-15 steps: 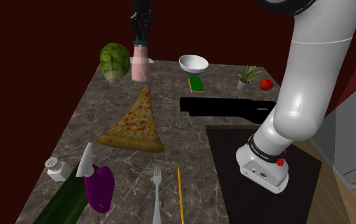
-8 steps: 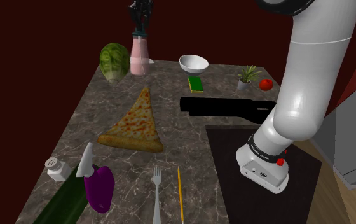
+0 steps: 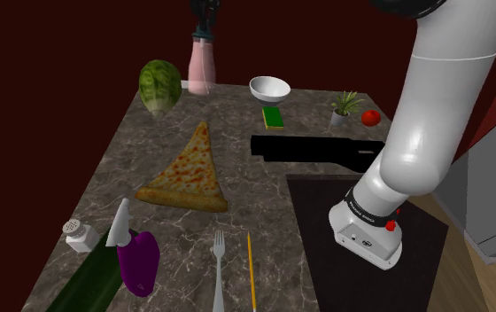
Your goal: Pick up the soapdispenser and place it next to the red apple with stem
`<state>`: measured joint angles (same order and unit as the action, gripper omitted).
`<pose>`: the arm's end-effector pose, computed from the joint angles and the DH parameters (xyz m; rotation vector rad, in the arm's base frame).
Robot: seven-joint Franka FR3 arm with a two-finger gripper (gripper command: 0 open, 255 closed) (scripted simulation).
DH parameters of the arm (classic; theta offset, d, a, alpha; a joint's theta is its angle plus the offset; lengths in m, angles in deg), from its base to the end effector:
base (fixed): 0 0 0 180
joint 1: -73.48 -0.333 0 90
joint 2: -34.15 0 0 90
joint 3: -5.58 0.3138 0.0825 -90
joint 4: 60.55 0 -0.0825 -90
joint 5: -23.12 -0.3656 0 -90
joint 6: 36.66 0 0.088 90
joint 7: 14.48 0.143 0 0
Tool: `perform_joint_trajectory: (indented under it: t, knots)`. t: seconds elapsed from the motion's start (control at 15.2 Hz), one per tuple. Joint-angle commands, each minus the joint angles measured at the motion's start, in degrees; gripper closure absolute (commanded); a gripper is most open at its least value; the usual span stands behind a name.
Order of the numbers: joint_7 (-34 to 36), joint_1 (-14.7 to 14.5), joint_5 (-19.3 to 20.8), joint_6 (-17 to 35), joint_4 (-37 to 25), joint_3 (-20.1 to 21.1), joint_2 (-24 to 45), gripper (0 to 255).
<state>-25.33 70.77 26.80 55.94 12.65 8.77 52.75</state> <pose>0.6343 0.0511 0.5337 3.0616 0.4498 0.0191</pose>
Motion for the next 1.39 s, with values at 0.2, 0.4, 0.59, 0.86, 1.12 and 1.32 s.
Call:
perform_joint_trajectory:
  t: [0.2, 0.4, 0.59, 0.86, 1.12, 1.32]
  knots:
    - [-4.7, 3.3, -0.8, 2.0, 10.2, -1.6, -8.5, 255]
    - [-7.9, 5.2, -1.1, 2.4, 14.7, -2.9, -12.7, 255]
    - [-11.3, 7.0, -1.3, 2.4, 18.2, -4.5, -16.4, 255]
    - [-15.9, 9.3, -1.2, 2.0, 21.8, -6.8, -20.5, 255]
    - [-20.8, 11.6, -0.9, 1.2, 24.1, -9.3, -23.8, 255]
    - [-24.5, 13.3, -0.6, 0.5, 25.0, -11.3, -25.7, 255]
